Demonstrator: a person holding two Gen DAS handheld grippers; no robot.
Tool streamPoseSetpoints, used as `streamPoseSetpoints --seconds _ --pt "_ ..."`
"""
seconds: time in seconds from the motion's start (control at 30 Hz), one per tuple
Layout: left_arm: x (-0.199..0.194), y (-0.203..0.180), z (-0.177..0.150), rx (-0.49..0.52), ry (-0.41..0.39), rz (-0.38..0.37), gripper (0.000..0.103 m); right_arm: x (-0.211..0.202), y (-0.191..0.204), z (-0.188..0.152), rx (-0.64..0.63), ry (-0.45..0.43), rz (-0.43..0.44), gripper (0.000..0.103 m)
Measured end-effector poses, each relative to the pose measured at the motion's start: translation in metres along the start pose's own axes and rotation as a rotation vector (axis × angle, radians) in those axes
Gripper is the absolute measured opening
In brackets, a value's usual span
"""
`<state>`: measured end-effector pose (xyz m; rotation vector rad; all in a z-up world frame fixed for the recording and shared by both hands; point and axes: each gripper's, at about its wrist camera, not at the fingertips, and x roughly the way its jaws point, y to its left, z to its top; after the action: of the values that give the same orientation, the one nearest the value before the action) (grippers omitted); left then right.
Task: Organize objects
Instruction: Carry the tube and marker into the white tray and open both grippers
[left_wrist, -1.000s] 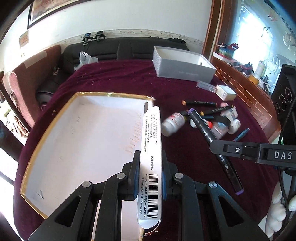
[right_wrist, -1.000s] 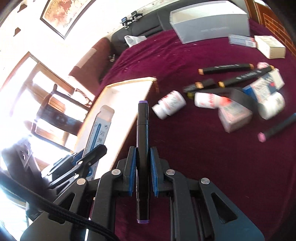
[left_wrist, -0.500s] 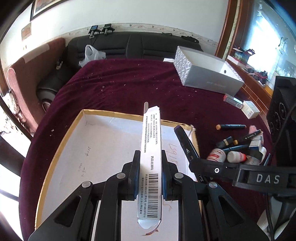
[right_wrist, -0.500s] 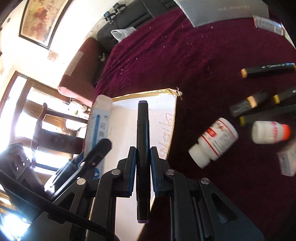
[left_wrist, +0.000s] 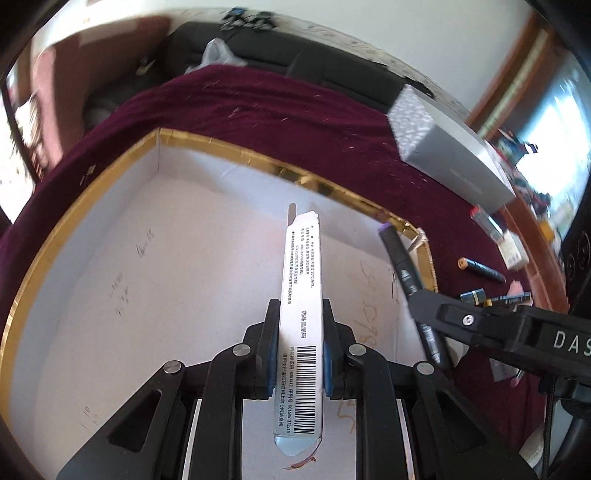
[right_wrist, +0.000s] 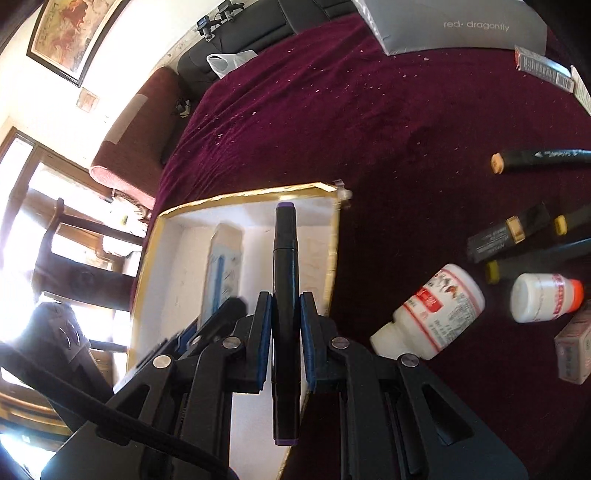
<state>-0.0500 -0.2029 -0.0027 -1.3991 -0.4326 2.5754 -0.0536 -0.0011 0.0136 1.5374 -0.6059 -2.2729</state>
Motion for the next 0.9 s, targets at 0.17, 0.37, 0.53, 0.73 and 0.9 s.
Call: streamPoseSetpoints --seconds 0.17,0.37,0.53,0.73,0.9 --pt "-0.004 -0.011 -0.014 0.003 -0.001 0.013 0.015 0.002 0.001 0.002 -0.007 0.008 -0.013 0.013" --pt "-0.009 -0.035 -0.003 0.117 -0.028 0.097 0.015 0.007 0.003 0.006 -0.006 0.001 -0.028 0.013" --pt "-0.005 -0.038 0.001 0.148 -0.017 0.145 0.015 0.010 0.004 0.009 -0.002 -0.003 -0.019 0.013" --pt "-0.005 -0.027 0.004 0.123 -0.014 0.169 0.015 0.013 0.006 0.011 -0.009 -0.002 -0.024 0.013" --pt "-0.009 -0.022 0.004 0.120 -0.026 0.193 0.017 0.016 0.013 0.011 -0.042 0.000 -0.050 0.013"
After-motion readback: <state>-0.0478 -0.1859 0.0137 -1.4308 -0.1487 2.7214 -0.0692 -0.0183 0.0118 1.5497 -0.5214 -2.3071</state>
